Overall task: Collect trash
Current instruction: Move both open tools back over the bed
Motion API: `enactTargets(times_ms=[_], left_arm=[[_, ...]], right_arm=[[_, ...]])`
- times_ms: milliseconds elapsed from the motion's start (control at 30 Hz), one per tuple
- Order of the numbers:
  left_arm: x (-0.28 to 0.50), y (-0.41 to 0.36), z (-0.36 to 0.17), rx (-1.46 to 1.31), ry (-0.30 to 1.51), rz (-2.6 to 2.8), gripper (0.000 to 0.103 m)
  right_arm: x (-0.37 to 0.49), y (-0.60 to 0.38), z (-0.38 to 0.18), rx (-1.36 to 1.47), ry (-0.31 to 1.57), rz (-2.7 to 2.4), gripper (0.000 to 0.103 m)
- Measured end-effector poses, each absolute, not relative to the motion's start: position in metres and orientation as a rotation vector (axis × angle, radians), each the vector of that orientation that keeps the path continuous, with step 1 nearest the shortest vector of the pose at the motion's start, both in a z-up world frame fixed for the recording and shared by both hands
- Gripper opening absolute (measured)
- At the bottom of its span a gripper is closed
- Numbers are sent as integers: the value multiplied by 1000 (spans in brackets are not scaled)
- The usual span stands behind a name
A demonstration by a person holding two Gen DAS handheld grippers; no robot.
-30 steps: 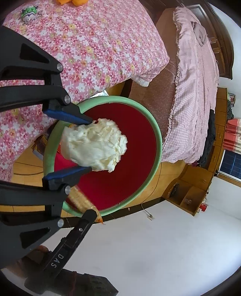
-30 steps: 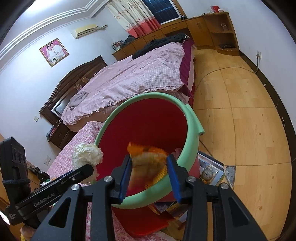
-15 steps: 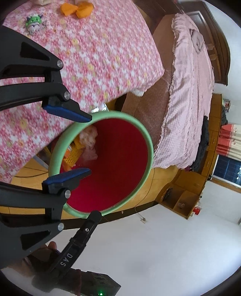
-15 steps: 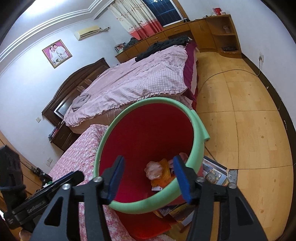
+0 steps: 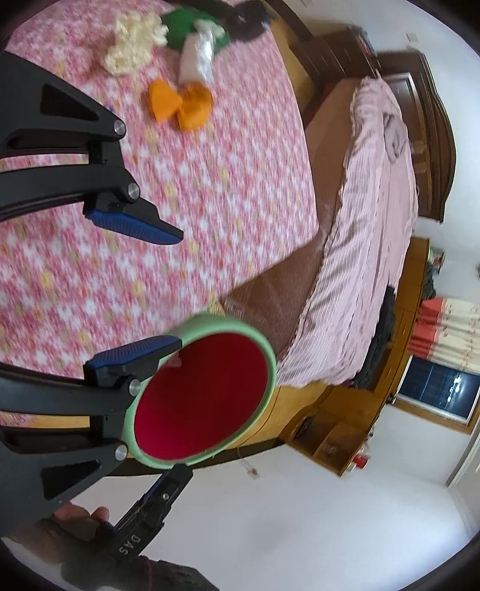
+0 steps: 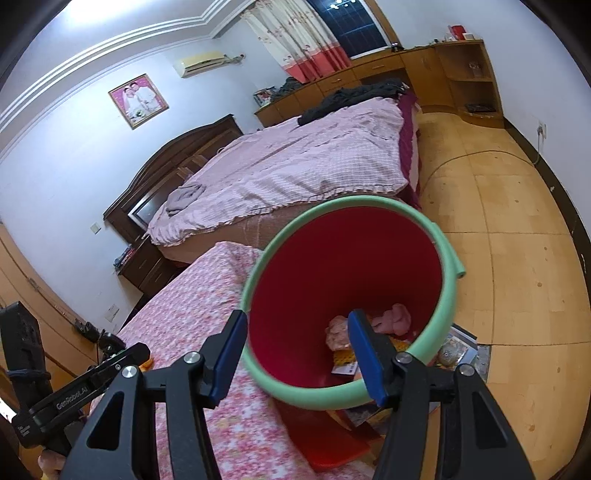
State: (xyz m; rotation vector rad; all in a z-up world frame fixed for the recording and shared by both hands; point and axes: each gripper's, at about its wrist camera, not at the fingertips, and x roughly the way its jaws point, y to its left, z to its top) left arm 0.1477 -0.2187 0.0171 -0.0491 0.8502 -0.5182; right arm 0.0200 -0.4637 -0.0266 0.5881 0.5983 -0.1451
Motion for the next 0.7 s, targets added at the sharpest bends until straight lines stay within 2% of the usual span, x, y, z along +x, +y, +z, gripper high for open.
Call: enactTargets(times_ms=[400, 700], left_arm=[[150, -119, 20, -100, 835, -291, 51], [160, -53, 2, -118, 878, -125, 51]], right_arm=[[25, -412, -18, 556, 620, -67, 60], [34, -382, -20, 531, 642, -37, 60]])
